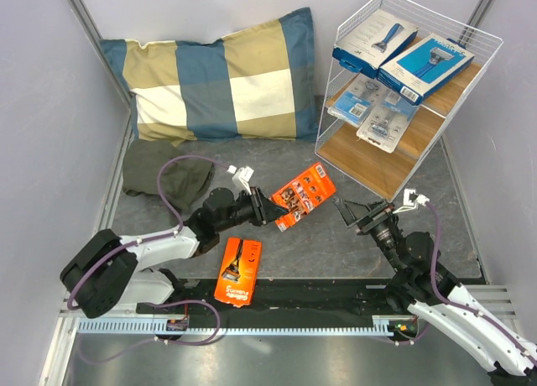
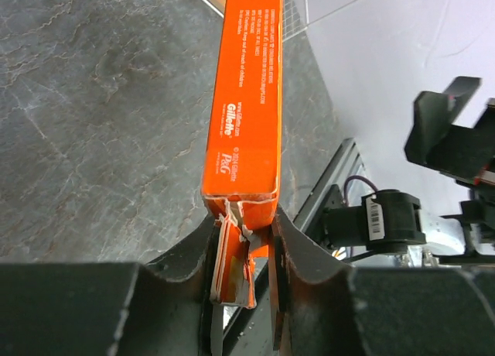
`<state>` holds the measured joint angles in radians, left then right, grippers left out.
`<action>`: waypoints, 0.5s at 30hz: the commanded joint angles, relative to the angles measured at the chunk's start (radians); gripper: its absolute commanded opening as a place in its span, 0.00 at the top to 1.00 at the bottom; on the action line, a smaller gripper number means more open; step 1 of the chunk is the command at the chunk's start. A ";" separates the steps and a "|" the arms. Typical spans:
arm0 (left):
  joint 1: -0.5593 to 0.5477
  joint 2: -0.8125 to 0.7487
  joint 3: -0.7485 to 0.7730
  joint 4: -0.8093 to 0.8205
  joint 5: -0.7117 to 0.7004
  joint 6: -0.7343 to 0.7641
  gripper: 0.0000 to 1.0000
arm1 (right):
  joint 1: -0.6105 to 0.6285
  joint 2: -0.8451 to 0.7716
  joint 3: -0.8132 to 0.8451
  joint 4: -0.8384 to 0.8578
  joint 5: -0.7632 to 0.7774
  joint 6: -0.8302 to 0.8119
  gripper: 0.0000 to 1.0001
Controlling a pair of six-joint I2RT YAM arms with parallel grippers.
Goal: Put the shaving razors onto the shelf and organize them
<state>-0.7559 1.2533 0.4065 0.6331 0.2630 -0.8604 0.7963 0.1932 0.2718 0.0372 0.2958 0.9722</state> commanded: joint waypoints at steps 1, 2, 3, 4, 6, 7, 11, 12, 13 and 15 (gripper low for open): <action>0.003 0.070 0.089 0.023 0.041 0.064 0.90 | 0.004 -0.005 0.058 -0.020 0.037 -0.032 0.02; 0.003 0.089 0.097 0.037 0.048 0.058 0.90 | 0.004 -0.003 0.061 -0.022 0.037 -0.035 0.02; 0.003 0.133 0.103 0.066 0.062 0.048 0.90 | 0.004 -0.001 0.064 -0.025 0.040 -0.035 0.02; 0.003 0.155 0.118 0.086 0.071 0.040 0.90 | 0.003 0.000 0.066 -0.023 0.042 -0.038 0.02; 0.004 0.231 0.138 0.146 0.106 0.018 0.91 | 0.004 0.000 0.069 -0.026 0.043 -0.041 0.02; 0.004 0.263 0.165 0.166 0.120 0.009 0.91 | 0.004 0.000 0.070 -0.026 0.043 -0.041 0.02; 0.018 0.412 0.254 0.281 0.206 -0.052 0.93 | 0.004 -0.005 0.072 -0.028 0.048 -0.047 0.02; 0.021 0.449 0.271 0.310 0.238 -0.090 0.93 | 0.004 -0.005 0.073 -0.026 0.048 -0.050 0.02; 0.029 0.510 0.308 0.373 0.255 -0.112 0.93 | 0.004 -0.005 0.075 -0.028 0.048 -0.053 0.02; 0.035 0.578 0.347 0.436 0.303 -0.178 0.93 | 0.004 -0.005 0.081 -0.031 0.051 -0.066 0.02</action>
<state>-0.7391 1.7267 0.6521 0.8181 0.4339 -0.9062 0.7963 0.1932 0.3008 0.0055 0.3294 0.9382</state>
